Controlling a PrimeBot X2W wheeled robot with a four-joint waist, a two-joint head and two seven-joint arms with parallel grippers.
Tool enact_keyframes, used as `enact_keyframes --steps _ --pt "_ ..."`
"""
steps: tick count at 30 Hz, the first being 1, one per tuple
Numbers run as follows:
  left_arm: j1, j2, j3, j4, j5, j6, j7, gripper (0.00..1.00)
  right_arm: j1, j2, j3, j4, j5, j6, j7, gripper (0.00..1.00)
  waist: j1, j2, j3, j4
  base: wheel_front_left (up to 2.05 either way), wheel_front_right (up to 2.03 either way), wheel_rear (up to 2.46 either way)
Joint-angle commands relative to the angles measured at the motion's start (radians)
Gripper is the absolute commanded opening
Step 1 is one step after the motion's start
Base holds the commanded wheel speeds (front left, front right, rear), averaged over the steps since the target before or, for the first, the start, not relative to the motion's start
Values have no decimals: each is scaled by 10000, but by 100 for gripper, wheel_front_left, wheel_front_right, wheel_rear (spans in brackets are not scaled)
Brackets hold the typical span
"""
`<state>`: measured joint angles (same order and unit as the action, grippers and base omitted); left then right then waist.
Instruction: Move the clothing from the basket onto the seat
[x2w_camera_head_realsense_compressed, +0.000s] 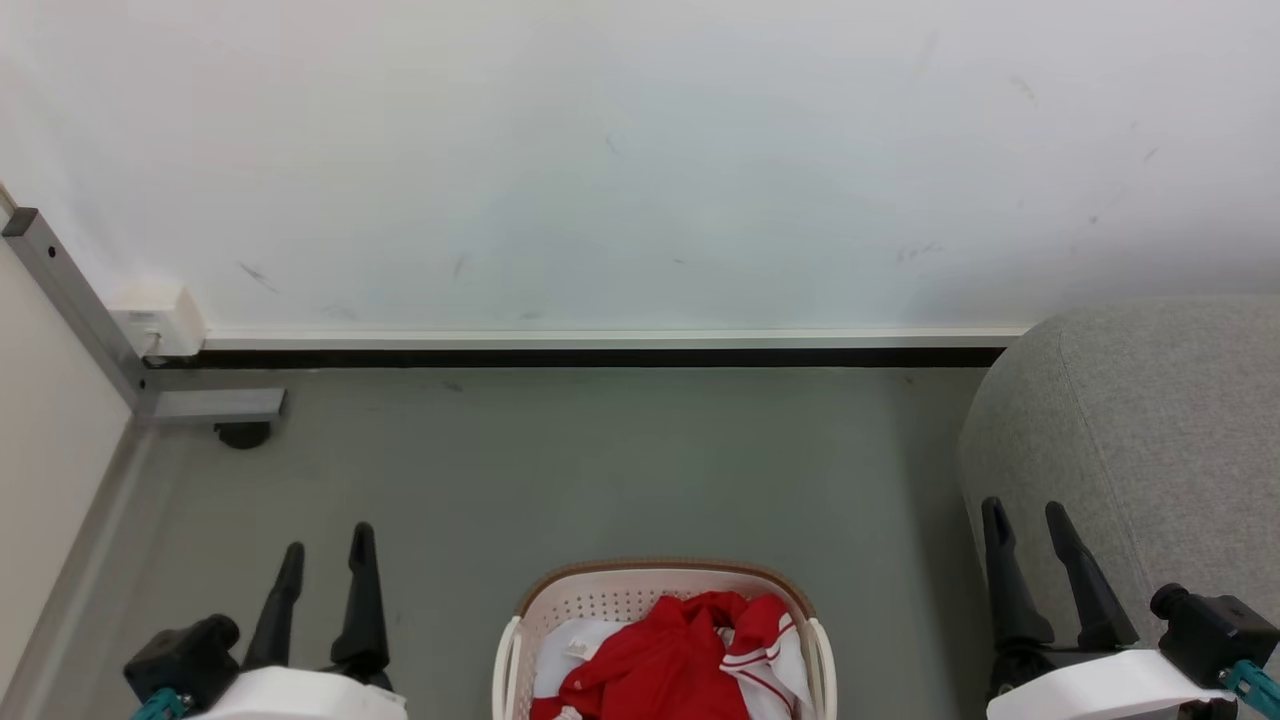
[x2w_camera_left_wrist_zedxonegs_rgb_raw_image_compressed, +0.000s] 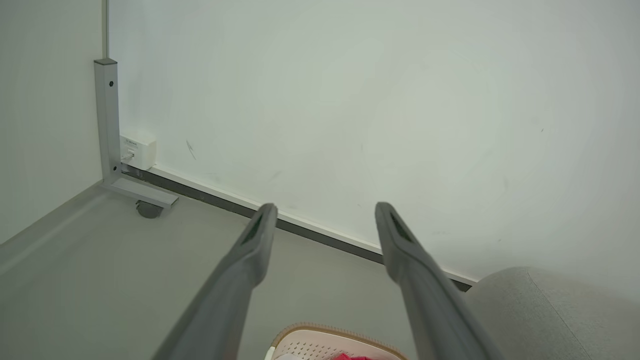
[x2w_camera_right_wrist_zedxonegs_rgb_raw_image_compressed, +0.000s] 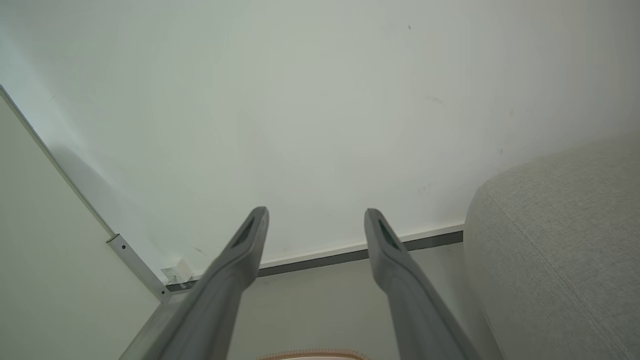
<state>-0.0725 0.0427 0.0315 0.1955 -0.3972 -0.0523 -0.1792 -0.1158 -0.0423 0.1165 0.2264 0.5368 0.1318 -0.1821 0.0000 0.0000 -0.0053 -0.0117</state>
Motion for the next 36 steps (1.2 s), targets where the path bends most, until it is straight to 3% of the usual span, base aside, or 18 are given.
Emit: enact_keyframes --steps 1,36 --pt "-54 91 30 -30 233 -25 -121 100 -166 -97 30 -57 -218 -14 -88 100 0 0 -2 4 0 0 0" --pt "-153 116 -241 35 2361 0 -785 100 -271 -113 427 212 -2260 -20 -768 100 0 0 15 -69 0 0 0"
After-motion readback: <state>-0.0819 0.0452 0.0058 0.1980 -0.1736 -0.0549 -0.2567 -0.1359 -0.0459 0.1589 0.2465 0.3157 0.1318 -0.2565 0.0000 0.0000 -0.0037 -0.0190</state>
